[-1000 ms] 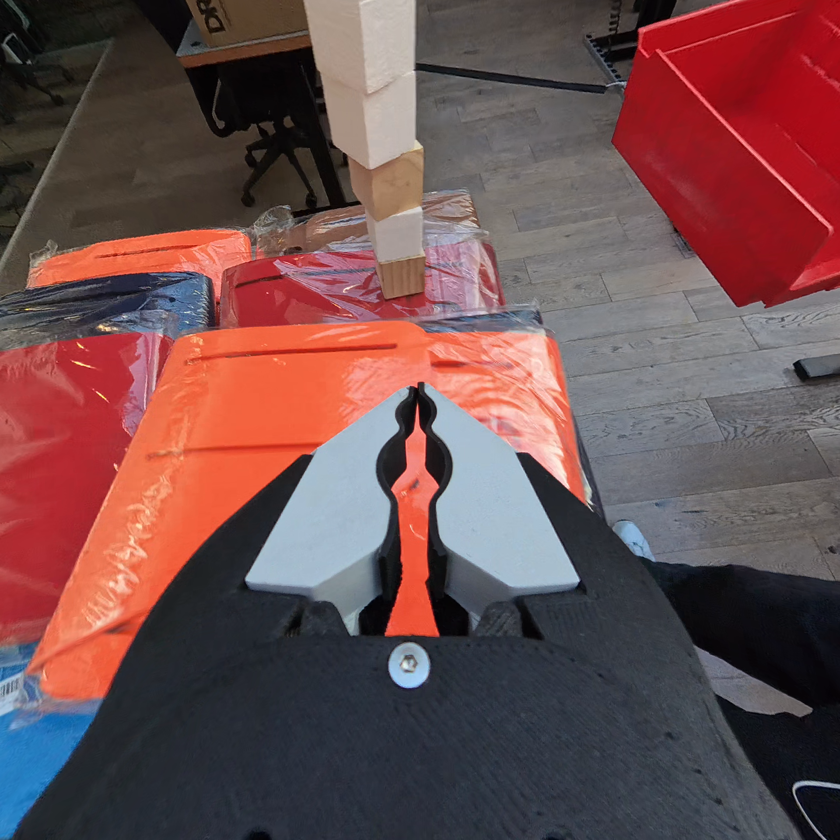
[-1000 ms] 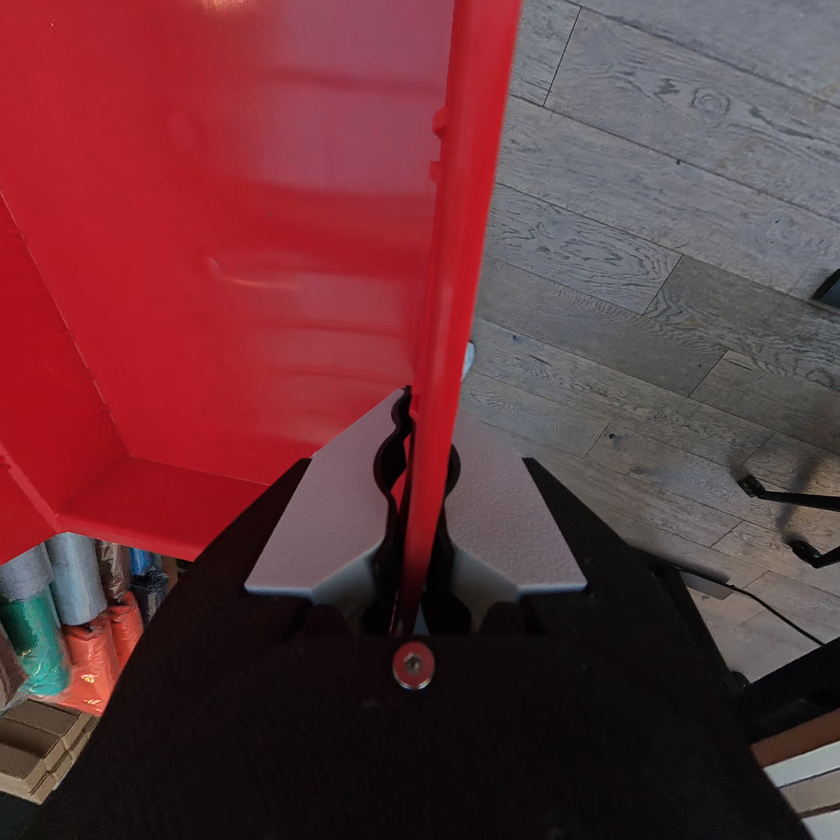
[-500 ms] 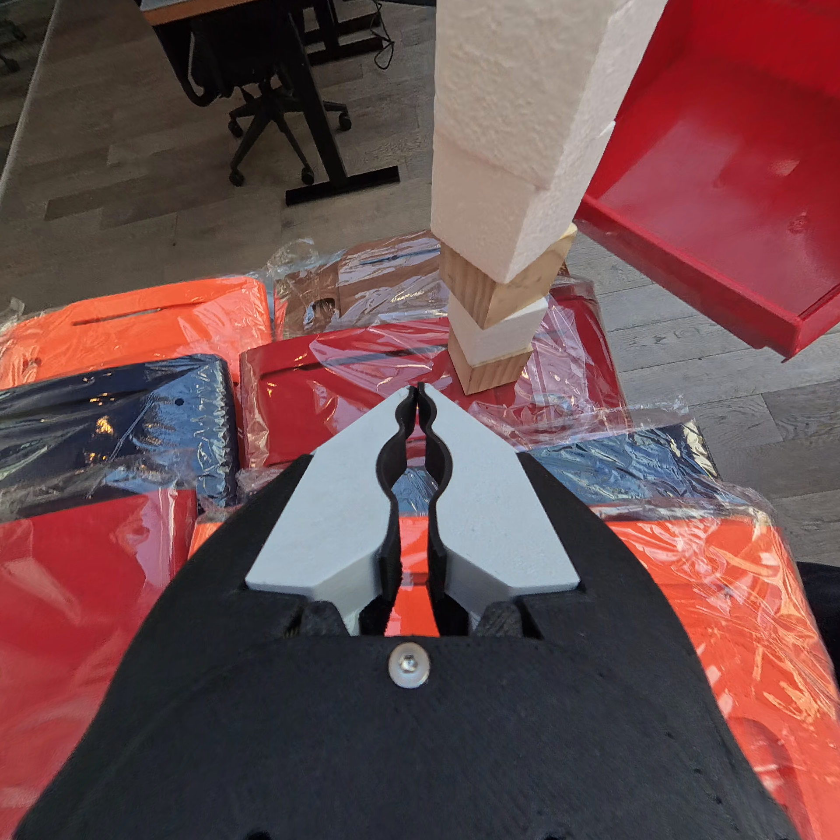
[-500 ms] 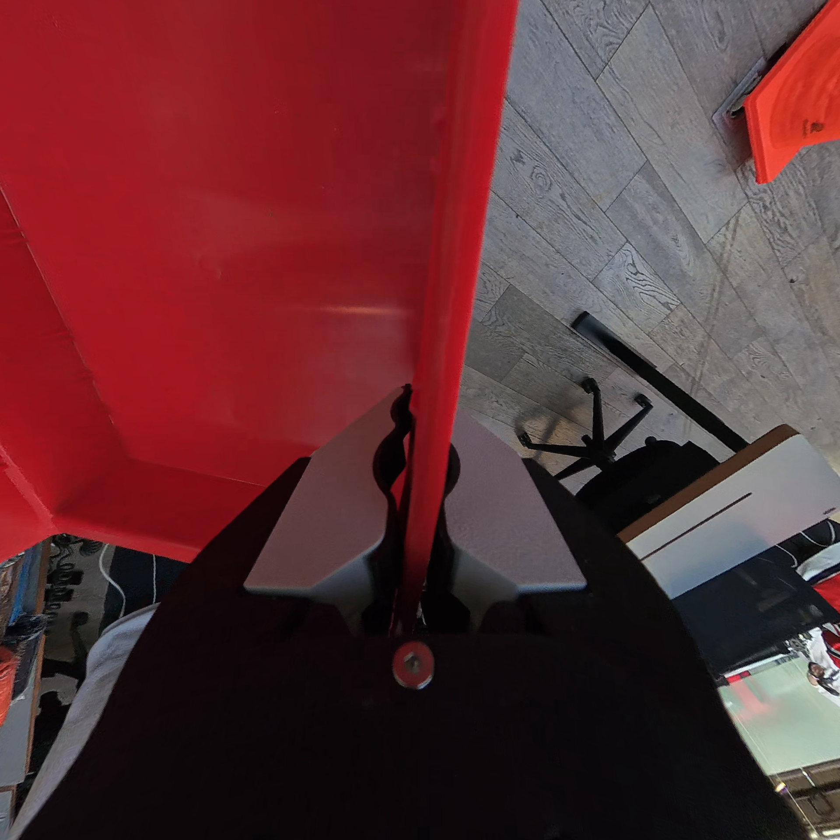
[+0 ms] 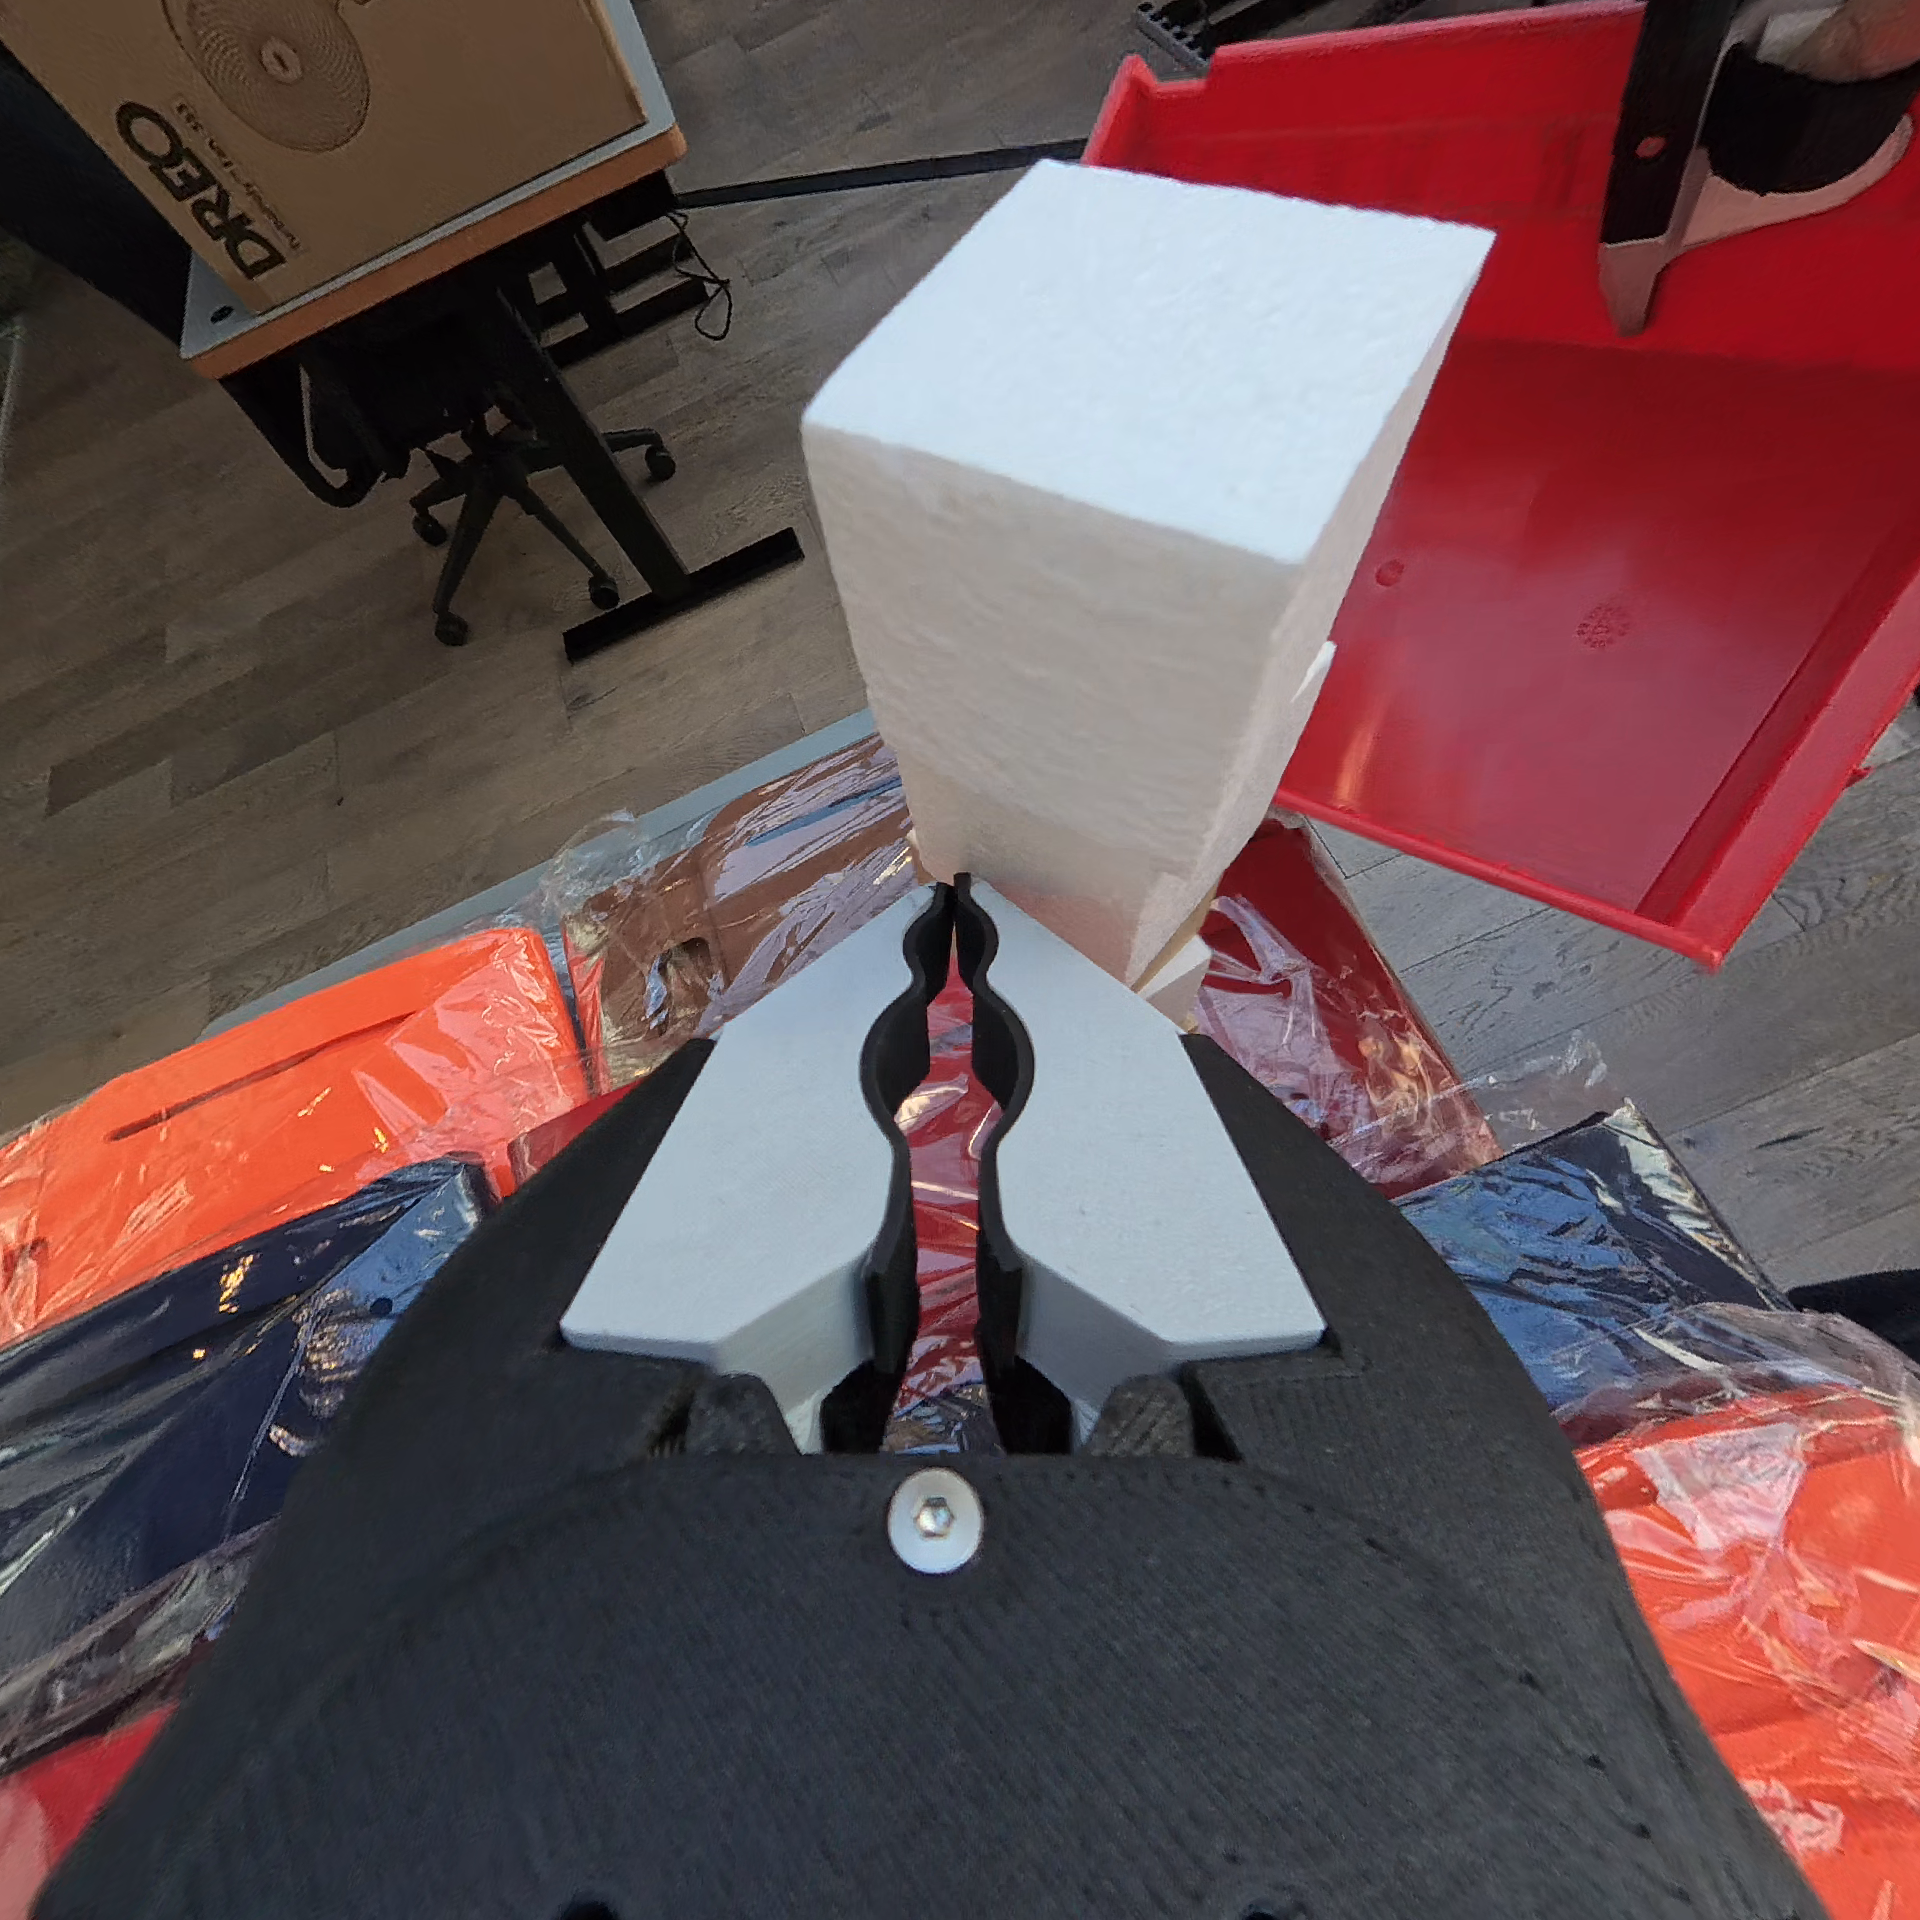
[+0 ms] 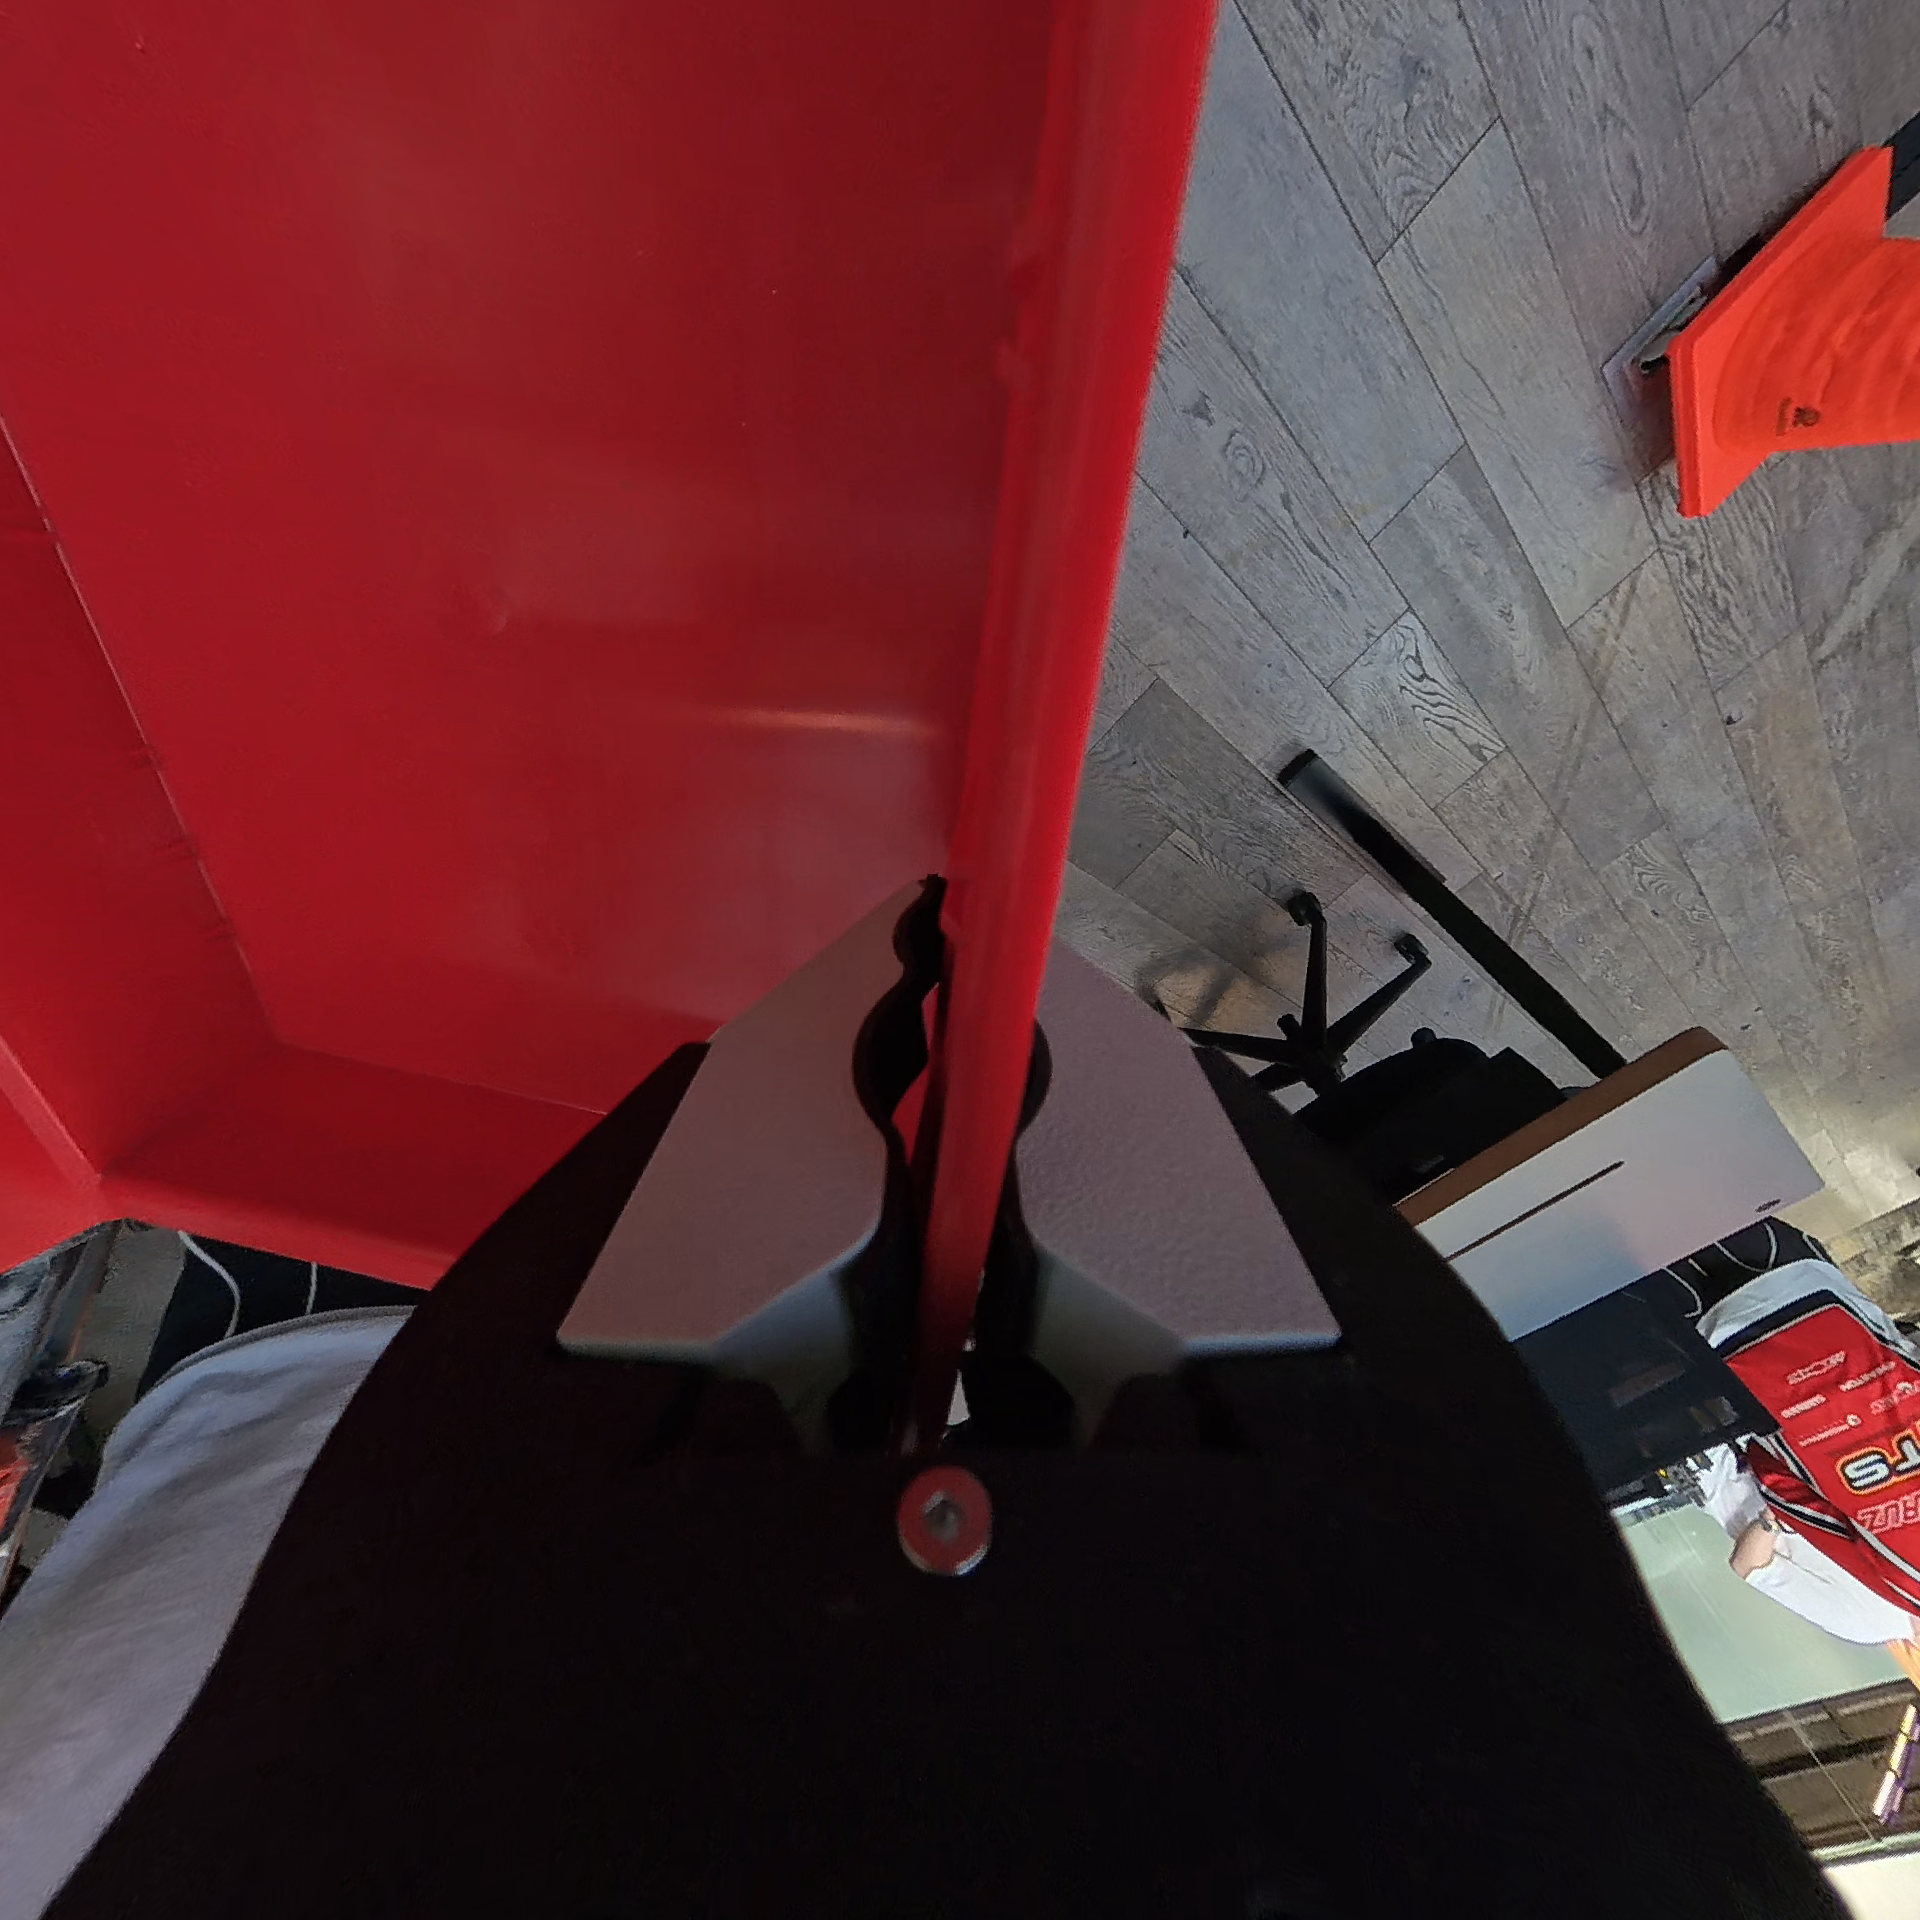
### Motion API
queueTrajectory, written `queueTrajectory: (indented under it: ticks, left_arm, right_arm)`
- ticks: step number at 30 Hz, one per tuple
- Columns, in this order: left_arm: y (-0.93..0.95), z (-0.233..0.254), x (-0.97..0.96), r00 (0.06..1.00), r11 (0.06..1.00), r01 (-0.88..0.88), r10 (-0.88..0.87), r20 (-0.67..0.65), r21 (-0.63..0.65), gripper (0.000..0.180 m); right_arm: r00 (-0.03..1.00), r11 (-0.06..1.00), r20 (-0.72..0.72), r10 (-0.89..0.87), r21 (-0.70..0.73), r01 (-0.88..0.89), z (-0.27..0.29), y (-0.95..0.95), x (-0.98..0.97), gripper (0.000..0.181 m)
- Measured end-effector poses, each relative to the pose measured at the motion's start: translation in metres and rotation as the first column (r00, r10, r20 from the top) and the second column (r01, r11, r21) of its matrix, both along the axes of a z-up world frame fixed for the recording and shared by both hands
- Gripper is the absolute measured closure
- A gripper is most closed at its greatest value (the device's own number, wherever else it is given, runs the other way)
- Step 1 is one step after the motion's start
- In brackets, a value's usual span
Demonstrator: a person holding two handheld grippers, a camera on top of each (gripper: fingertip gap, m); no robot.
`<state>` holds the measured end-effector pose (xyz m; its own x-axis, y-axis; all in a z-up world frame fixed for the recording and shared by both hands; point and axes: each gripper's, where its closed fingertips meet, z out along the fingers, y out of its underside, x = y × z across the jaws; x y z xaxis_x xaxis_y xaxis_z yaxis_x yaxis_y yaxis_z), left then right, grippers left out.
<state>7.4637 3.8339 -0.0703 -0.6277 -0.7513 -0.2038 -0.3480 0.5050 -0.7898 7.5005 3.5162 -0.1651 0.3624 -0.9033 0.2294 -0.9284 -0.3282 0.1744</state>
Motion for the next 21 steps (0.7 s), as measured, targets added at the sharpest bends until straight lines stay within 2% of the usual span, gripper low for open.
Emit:
queueTrajectory:
  ticks: [3, 4, 6, 7, 10, 12, 18, 21]
  left_arm:
    - [-0.035, 0.006, 0.002, 0.998, 0.998, 0.068, -0.068, 0.018, 0.018, 0.18]
    - [-0.04, 0.006, 0.004, 0.997, 0.996, 0.072, -0.074, 0.03, 0.059, 0.18]
    - [-0.025, 0.006, 0.013, 0.996, 0.984, -0.002, -0.013, 0.084, 0.179, 0.18]
    - [-0.015, 0.006, 0.013, 0.996, 0.983, -0.031, 0.015, 0.09, 0.179, 0.18]
    - [0.011, -0.008, 0.0, 0.998, 0.998, -0.063, 0.063, -0.017, 0.028, 0.18]
    - [0.032, -0.018, -0.002, 0.993, 0.993, -0.108, 0.106, -0.041, -0.048, 0.18]
    - [0.036, -0.071, 0.003, 0.96, 0.982, -0.112, 0.066, -0.271, -0.155, 0.18]
    - [0.015, -0.068, 0.007, 0.97, 0.979, -0.069, 0.02, -0.243, -0.194, 0.18]
  right_arm:
    - [1.0, 1.0, 0.007, 0.029, -0.007, -0.029, 0.004, 0.002, 0.004, 0.18]
    - [1.0, 1.0, 0.004, 0.03, 0.001, -0.03, 0.005, 0.002, 0.004, 0.179]
    - [1.0, 0.999, -0.01, 0.02, 0.029, -0.019, 0.006, 0.003, 0.0, 0.179]
    - [1.0, 0.999, -0.019, 0.013, 0.051, -0.012, 0.005, 0.005, -0.003, 0.18]
    - [0.998, 0.994, -0.055, -0.001, 0.109, 0.007, 0.002, 0.012, -0.014, 0.18]
    - [0.997, 0.991, -0.08, -0.001, 0.133, 0.012, -0.002, 0.016, -0.02, 0.18]
    - [0.998, 0.995, -0.064, 0.012, 0.103, -0.006, -0.009, 0.021, -0.017, 0.18]
    - [0.998, 0.996, -0.055, 0.022, 0.091, -0.016, -0.007, 0.023, -0.014, 0.18]
